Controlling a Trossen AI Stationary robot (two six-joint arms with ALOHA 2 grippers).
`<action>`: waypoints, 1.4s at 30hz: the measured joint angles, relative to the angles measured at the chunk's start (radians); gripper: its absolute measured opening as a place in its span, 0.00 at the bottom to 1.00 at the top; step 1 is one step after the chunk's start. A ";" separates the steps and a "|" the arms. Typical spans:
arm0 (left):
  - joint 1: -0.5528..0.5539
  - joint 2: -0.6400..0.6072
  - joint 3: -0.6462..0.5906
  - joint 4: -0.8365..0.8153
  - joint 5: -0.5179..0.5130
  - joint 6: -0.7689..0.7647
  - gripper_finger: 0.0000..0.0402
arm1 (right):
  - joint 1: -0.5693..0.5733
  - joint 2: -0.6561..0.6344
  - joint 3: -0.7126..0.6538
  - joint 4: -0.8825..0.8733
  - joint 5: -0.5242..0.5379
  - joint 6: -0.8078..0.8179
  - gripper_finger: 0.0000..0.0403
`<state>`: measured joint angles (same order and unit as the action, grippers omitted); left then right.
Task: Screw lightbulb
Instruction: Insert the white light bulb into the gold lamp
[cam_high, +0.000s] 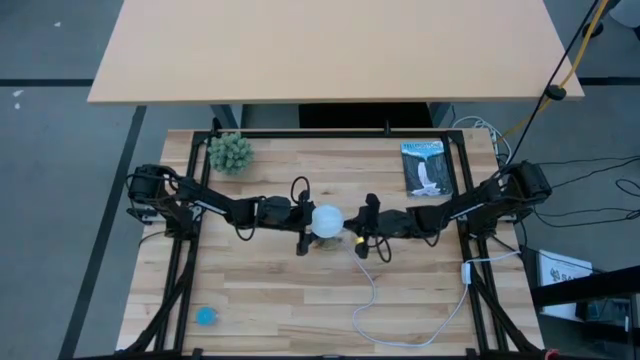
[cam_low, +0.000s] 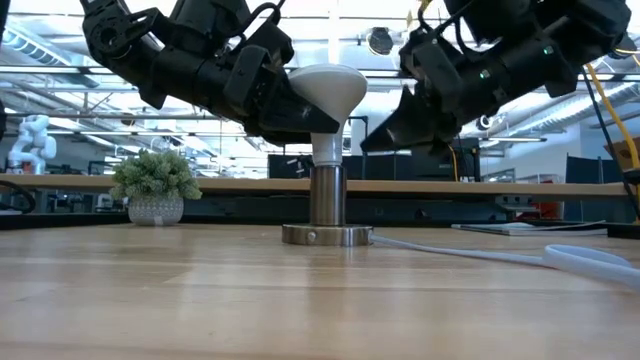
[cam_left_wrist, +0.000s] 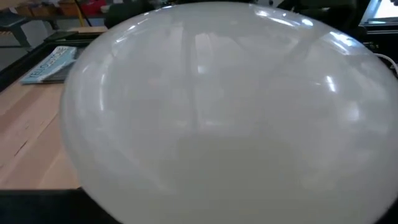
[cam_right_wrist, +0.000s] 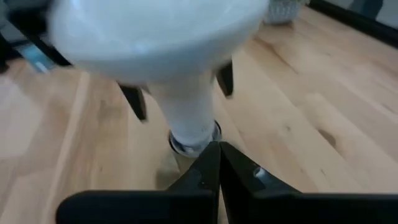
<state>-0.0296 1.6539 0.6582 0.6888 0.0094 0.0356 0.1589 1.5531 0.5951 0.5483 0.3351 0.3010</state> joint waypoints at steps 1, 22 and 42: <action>0.000 0.000 0.000 0.000 0.000 0.000 0.64 | 0.000 -0.001 -0.001 0.005 0.000 -0.015 0.00; 0.005 0.000 0.000 0.003 -0.021 0.004 0.64 | -0.009 0.000 -0.003 0.038 -0.046 -0.057 0.00; 0.005 0.000 0.000 0.003 -0.023 0.003 0.64 | -0.040 0.093 0.032 0.076 -0.103 -0.024 0.00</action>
<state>-0.0246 1.6543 0.6582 0.6922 -0.0139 0.0387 0.1188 1.6458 0.6274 0.6244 0.2319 0.2774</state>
